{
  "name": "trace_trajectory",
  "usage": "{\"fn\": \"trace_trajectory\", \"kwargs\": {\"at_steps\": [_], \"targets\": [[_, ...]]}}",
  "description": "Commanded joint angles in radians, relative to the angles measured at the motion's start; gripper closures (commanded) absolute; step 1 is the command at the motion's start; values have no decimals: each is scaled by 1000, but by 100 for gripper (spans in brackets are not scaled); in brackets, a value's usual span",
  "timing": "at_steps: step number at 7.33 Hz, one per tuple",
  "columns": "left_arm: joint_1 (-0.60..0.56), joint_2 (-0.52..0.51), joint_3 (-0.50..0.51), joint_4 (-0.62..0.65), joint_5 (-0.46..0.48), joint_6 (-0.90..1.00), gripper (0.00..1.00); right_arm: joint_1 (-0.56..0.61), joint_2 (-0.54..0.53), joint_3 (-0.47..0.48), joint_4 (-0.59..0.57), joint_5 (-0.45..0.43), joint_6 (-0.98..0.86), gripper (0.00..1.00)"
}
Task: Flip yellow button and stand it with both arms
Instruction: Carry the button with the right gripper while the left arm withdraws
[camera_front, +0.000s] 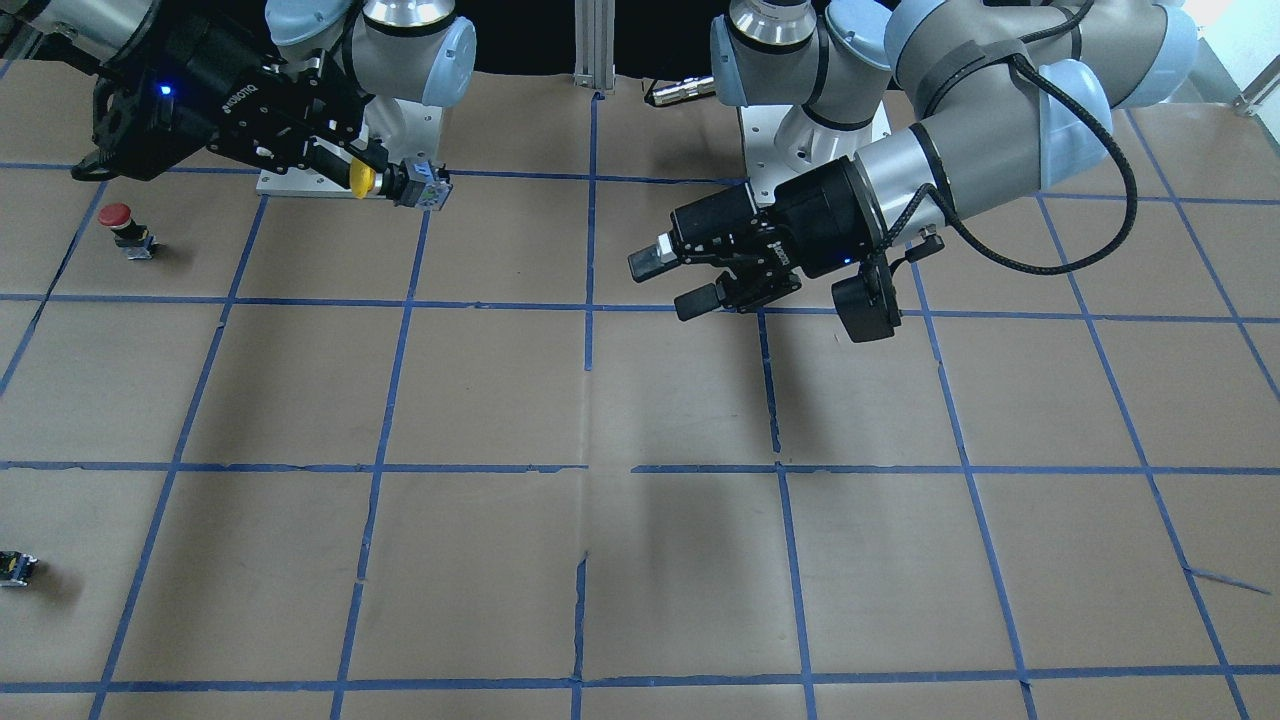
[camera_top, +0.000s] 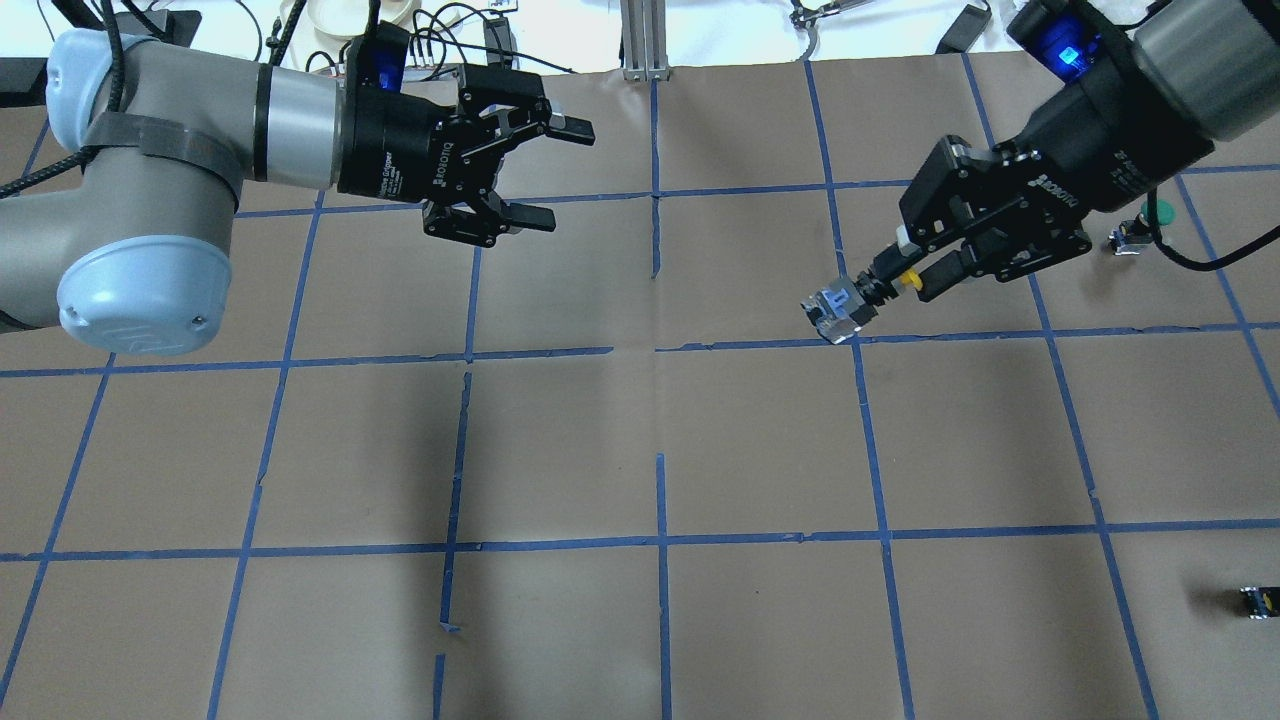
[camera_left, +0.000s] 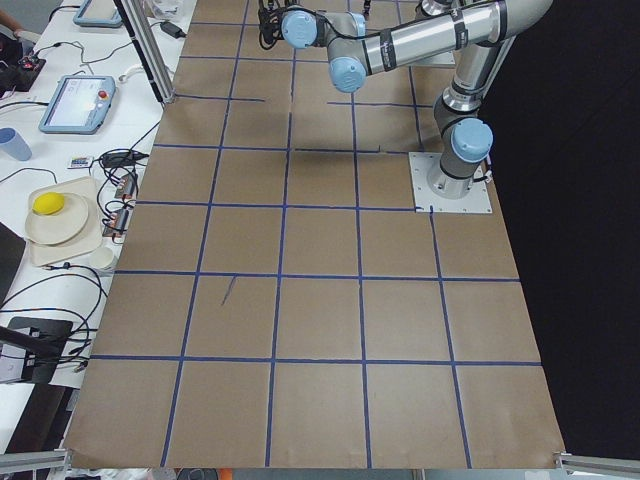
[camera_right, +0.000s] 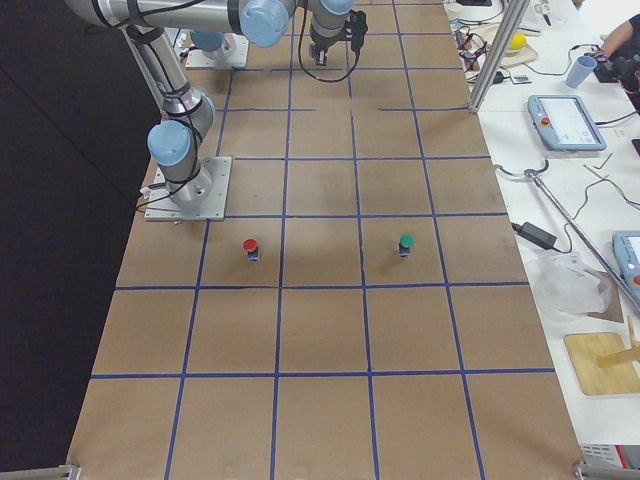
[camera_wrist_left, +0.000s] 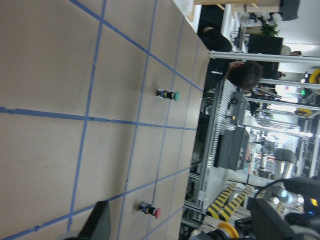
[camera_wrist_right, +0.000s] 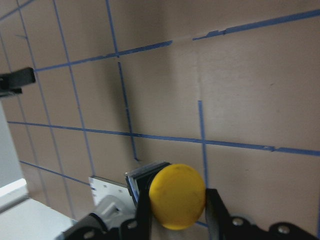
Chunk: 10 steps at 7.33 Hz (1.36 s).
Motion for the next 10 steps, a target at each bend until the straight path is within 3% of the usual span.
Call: {"fn": "trace_trajectory", "kwargs": {"at_steps": [1,3,5,6,8,10], "targets": [[-3,-27,19,11,277,1,0,-11,-2,17,-22,-191,-372,72],[-16,-31,26,1,501,16,0,-30,-4,63,-69,-265,-708,73],[-26,-25,29,-87,753,139,0,-47,-5,143,-216,-337,-1010,73],[-26,-19,47,-113,795,172,0,-66,-5,160,-270,-388,-1153,73],[-48,7,166,-324,917,215,0,-176,-1,190,-353,-396,-1438,73],[-39,-2,329,-542,927,273,0,-294,1,261,-461,-391,-1665,73]]}}
